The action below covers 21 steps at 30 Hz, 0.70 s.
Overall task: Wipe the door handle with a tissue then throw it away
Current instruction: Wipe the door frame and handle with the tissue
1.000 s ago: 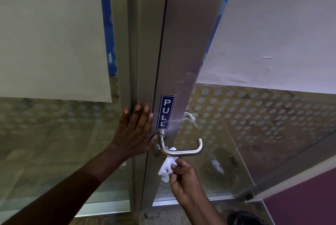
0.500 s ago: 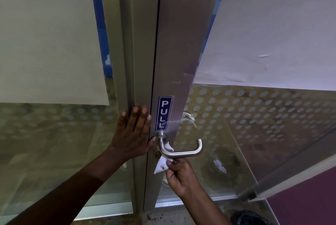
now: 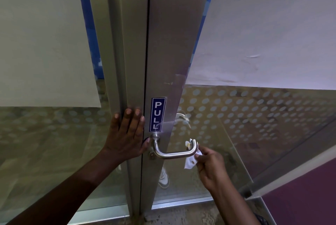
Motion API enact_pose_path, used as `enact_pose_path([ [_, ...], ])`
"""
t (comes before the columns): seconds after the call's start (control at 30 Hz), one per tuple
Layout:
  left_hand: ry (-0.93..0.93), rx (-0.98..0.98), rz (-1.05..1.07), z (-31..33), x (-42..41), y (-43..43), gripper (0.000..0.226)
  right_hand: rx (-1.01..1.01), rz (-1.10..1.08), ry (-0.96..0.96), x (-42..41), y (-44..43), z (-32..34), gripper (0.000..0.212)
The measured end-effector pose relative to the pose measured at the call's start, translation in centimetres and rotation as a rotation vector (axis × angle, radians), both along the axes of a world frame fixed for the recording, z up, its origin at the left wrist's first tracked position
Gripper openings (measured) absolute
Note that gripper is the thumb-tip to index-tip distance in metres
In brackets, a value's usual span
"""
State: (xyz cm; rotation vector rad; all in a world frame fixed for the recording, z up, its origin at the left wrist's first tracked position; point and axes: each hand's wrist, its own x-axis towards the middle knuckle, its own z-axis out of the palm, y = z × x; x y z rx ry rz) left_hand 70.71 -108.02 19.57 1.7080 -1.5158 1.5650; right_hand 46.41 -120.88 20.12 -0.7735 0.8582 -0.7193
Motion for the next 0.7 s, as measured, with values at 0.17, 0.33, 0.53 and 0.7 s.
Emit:
enact_pose_path([
  [0.17,0.001,0.005,0.004,0.0,0.0,0.0,0.084,-0.437,-0.168,0.378,0.1,0.6,1.6,0.042],
  [0.33,-0.001,0.003,0.009,0.0,-0.1,-0.1,0.084,-1.047,-0.053,0.729,-0.2,1.5,2.3,0.038],
  [0.53,0.0,-0.006,0.002,0.2,-0.3,-0.1,0.082,-1.635,0.127,0.91,-0.7,2.3,1.7,0.055],
  [0.7,-0.005,-0.01,-0.004,0.4,-0.3,-0.1,0.082,-1.718,0.19,0.876,-1.3,1.2,1.6,0.059],
])
